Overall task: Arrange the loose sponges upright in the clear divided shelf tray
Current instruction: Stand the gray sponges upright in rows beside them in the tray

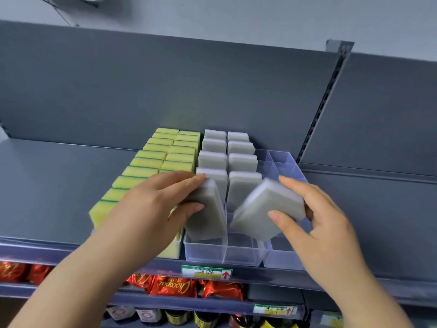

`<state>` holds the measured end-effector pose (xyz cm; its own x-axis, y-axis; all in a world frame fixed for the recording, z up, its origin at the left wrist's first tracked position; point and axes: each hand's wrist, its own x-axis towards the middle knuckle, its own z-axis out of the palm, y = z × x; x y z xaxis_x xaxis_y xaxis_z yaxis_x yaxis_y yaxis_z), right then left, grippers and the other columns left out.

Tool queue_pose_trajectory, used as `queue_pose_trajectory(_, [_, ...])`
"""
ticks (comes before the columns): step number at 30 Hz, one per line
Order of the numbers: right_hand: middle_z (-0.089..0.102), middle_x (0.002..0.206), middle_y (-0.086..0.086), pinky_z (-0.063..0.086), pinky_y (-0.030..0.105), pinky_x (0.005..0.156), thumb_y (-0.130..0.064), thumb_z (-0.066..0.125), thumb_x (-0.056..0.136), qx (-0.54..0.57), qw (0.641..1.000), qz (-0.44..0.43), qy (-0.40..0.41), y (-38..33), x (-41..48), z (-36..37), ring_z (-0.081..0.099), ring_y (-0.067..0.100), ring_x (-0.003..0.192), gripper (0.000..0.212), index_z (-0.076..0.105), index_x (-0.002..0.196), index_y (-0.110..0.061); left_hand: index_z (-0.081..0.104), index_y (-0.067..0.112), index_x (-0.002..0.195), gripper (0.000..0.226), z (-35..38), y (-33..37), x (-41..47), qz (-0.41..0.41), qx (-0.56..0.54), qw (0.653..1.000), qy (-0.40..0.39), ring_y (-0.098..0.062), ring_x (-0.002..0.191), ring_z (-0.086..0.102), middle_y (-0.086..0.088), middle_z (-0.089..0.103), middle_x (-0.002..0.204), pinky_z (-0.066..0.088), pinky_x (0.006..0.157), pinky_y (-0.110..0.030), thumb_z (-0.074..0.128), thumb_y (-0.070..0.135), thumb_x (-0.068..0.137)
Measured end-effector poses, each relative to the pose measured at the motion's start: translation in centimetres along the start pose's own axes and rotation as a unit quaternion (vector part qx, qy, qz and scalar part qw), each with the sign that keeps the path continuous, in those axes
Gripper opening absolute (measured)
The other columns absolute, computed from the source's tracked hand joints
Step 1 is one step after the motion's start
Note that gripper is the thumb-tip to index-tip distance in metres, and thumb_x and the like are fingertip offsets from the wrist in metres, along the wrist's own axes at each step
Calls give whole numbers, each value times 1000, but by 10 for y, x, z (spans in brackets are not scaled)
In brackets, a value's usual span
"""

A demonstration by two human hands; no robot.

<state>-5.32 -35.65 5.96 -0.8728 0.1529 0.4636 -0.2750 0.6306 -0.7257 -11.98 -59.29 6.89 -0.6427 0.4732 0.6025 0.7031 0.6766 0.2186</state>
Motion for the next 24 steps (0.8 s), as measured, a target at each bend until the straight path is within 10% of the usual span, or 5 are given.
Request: queue_pose_trajectory(24, [45, 118, -35, 25, -5, 87, -28, 66, 79, -45, 999, 16, -25, -6, -2, 7, 37, -18, 111, 49, 43, 115, -52, 73, 15, 81, 21, 30, -2, 18, 92, 120, 986, -77, -24, 56, 64, 3, 71, 70, 53, 51, -29, 60, 26, 68])
